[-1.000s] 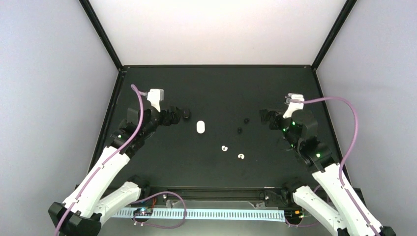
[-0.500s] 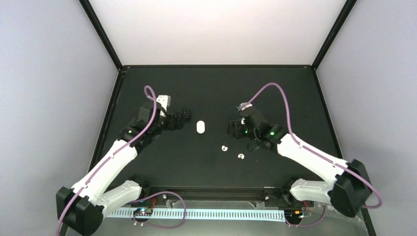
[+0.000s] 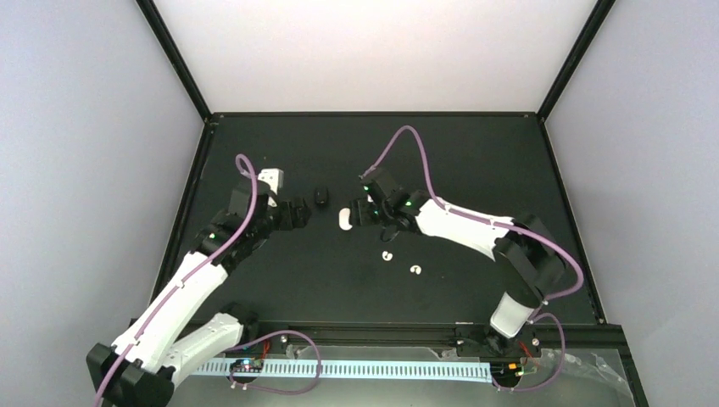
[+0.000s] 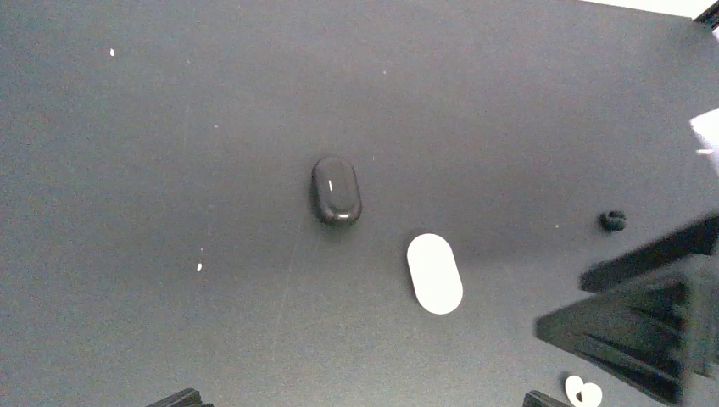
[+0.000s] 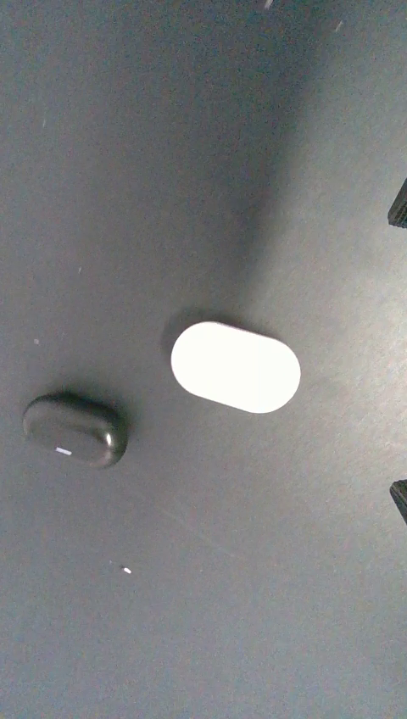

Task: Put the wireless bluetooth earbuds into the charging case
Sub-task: Move the charging case to the center of the board.

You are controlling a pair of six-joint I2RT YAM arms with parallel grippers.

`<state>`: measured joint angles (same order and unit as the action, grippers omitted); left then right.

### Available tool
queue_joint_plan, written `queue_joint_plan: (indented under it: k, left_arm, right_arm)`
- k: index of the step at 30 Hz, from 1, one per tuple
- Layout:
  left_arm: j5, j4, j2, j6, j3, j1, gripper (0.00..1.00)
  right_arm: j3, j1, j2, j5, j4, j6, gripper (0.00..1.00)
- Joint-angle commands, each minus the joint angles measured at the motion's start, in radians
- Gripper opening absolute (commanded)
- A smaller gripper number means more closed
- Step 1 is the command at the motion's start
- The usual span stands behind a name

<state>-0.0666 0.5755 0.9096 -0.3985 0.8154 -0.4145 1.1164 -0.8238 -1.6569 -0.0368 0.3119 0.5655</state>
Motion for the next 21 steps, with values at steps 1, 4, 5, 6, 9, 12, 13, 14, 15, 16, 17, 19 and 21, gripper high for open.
queue_joint_plan:
  k: [1, 4, 5, 6, 9, 12, 13, 14, 15, 16, 17, 19, 21]
  left_arm:
    - [-0.043, 0.010, -0.084, 0.012, -0.032, -0.001, 0.99]
    - [-0.072, -0.009, -0.133, 0.013, -0.072, -0.001, 0.99]
    - [-0.070, -0.014, -0.143, 0.010, -0.078, 0.000, 0.99]
    - [-0.063, -0.020, -0.147, 0.011, -0.079, -0.001, 0.99]
    - [-0.057, -0.026, -0.147, 0.011, -0.077, -0.001, 0.99]
    - [-0.043, -0.026, -0.138, 0.009, -0.075, -0.001, 0.99]
    - [-0.038, -0.027, -0.138, 0.009, -0.076, -0.001, 0.99]
    - [-0.036, -0.029, -0.138, 0.009, -0.077, -0.001, 0.99]
    - [-0.034, -0.030, -0.139, 0.008, -0.077, -0.001, 0.99]
    - [-0.032, -0.029, -0.140, 0.008, -0.078, -0.001, 0.99]
    - [-0.031, -0.031, -0.141, 0.008, -0.079, -0.001, 0.99]
    - [-0.029, -0.034, -0.141, 0.007, -0.080, -0.001, 0.99]
    - [-0.027, -0.036, -0.140, 0.006, -0.080, -0.001, 0.99]
  right_arm:
    - [0.101, -0.023, -0.105, 0.018, 0.008, 0.035, 0.77]
    - [0.168, -0.042, -0.182, 0.013, 0.032, 0.033, 0.77]
    - [0.192, -0.047, -0.206, 0.011, 0.043, 0.032, 0.78]
    - [0.215, -0.049, -0.228, 0.009, 0.058, 0.031, 0.77]
    - [0.283, -0.056, -0.286, 0.005, 0.097, 0.026, 0.77]
    - [0.341, -0.061, -0.330, -0.018, 0.137, 0.015, 0.77]
    - [0.355, -0.063, -0.343, -0.024, 0.149, 0.012, 0.77]
    - [0.371, -0.064, -0.357, -0.032, 0.162, 0.007, 0.77]
    - [0.383, -0.064, -0.371, -0.042, 0.176, 0.005, 0.77]
    - [0.396, -0.064, -0.384, -0.052, 0.189, 0.001, 0.77]
    - [0.405, -0.064, -0.393, -0.062, 0.199, -0.003, 0.77]
    - [0.417, -0.064, -0.408, -0.078, 0.211, -0.011, 0.76]
    - [0.433, -0.063, -0.427, -0.084, 0.220, -0.017, 0.74]
